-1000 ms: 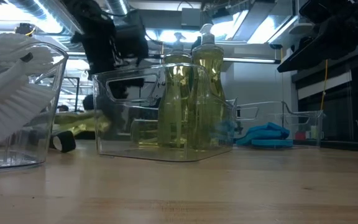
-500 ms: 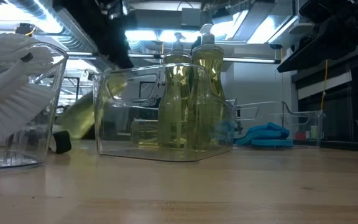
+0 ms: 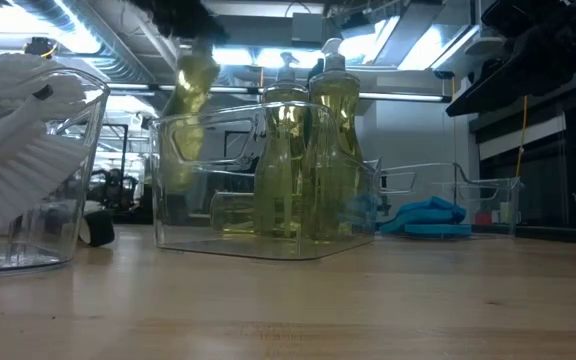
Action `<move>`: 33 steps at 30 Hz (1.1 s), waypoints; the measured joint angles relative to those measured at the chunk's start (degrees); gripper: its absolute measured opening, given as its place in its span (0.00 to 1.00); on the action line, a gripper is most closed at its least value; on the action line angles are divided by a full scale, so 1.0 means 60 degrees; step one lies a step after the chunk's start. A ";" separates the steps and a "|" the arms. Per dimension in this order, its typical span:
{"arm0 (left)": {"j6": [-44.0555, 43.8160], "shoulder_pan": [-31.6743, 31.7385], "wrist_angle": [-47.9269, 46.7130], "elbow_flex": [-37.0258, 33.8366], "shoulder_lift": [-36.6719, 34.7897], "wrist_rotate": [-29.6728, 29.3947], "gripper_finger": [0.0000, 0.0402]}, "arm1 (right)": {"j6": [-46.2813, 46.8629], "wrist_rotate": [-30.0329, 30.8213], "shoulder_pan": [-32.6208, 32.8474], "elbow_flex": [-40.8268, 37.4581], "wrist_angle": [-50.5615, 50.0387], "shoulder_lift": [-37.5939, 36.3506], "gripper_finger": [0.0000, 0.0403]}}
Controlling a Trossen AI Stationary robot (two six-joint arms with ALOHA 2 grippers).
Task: Pick & Place Kitchen Sink Supplies
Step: Put the green soap dispenser into the middle transparent bin
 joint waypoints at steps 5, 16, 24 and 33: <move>-0.0062 -0.0619 0.1179 0.0000 -0.0303 0.0224 0.25 | 0.0002 0.0000 0.0000 0.0000 0.0002 0.0000 0.65; 0.0021 -0.1527 0.3607 0.0011 -0.0048 0.1821 0.25 | 0.0025 0.0001 0.0000 0.0000 0.0000 0.0000 0.65; -0.0018 -0.1604 0.5442 0.0011 0.1452 0.3189 0.25 | 0.0040 0.0004 0.0000 0.0000 0.0044 0.0000 0.65; -0.0334 -0.1596 0.7694 0.0011 0.3400 0.3751 0.25 | 0.0076 0.0002 0.0000 0.0000 0.0068 0.0001 0.65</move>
